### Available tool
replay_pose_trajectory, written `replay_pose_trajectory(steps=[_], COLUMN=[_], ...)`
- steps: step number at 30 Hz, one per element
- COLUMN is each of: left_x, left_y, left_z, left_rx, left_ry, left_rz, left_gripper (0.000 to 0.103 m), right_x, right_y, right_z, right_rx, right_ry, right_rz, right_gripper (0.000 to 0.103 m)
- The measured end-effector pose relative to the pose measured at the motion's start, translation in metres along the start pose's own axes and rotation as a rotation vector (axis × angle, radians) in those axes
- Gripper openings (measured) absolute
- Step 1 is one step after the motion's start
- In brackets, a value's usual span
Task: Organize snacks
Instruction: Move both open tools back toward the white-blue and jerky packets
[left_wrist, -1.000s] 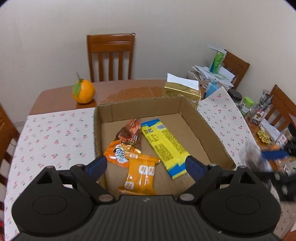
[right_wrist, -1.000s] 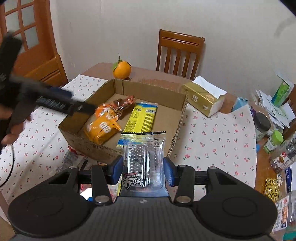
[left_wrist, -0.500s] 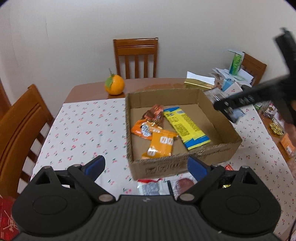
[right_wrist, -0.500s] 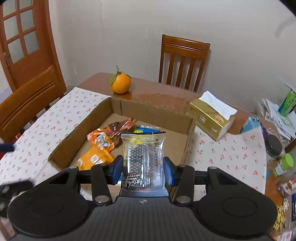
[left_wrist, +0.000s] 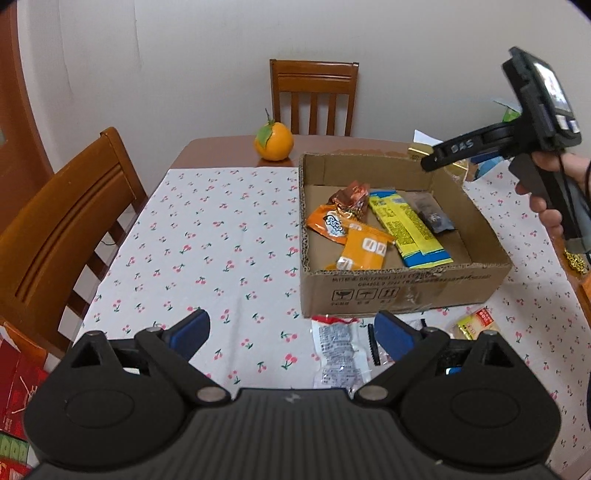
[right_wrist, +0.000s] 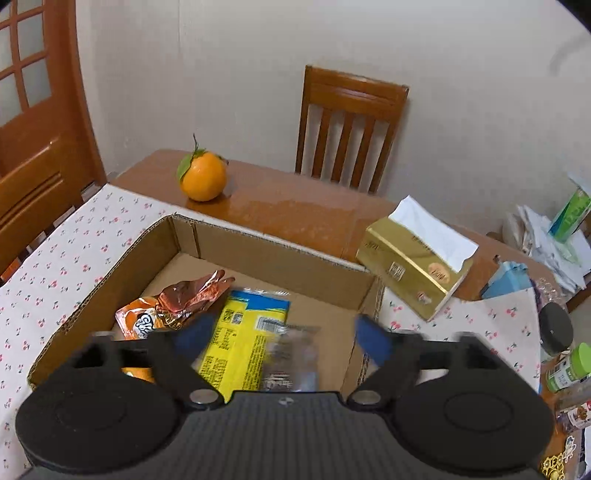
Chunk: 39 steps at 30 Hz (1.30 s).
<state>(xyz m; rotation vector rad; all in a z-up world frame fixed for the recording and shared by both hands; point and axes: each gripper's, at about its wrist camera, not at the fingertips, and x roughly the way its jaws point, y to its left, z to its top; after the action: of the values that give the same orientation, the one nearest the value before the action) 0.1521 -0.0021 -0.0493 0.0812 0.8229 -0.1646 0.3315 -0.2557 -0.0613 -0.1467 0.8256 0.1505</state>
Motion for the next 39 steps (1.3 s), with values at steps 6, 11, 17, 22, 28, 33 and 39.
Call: replay_pose_trajectory(steps=[6, 11, 17, 22, 28, 33, 39], left_x=[0.001, 0.003, 0.001, 0.000, -0.002, -0.007, -0.012], left_y=[-0.002, -0.003, -0.002, -0.005, -0.009, -0.006, 0.004], left_z=[-0.006, -0.013, -0.022, -0.032, -0.042, -0.048, -0.053], left_rx=[0.016, 0.038, 0.067, 0.103, 0.144, 0.159, 0.160], left_ry=[0.015, 0.020, 0.032, 0.037, 0.045, 0.052, 0.056], left_rz=[-0.007, -0.009, -0.027, -0.049, -0.073, -0.093, -0.116], left_gripper=[0.096, 0.096, 0.096, 0.096, 0.096, 0.096, 0.096], right_x=[-0.027, -0.054, -0.076, -0.088, -0.094, -0.095, -0.092], right_y=[0.005, 0.018, 0.034, 0.046, 0.066, 0.077, 0.093], right_z=[-0.011, -0.034, -0.078, -0.121, -0.171, -0.202, -0.221], right_rx=[0.017, 0.014, 0.041, 0.079, 0.110, 0.132, 0.148], right_ry=[-0.025, -0.031, -0.001, 0.062, 0.147, 0.211, 0.260], right_rz=[0.007, -0.025, -0.057, -0.070, -0.109, -0.122, -0.115], right_gripper=[0.103, 0.103, 0.103, 0.103, 0.103, 0.103, 0.103])
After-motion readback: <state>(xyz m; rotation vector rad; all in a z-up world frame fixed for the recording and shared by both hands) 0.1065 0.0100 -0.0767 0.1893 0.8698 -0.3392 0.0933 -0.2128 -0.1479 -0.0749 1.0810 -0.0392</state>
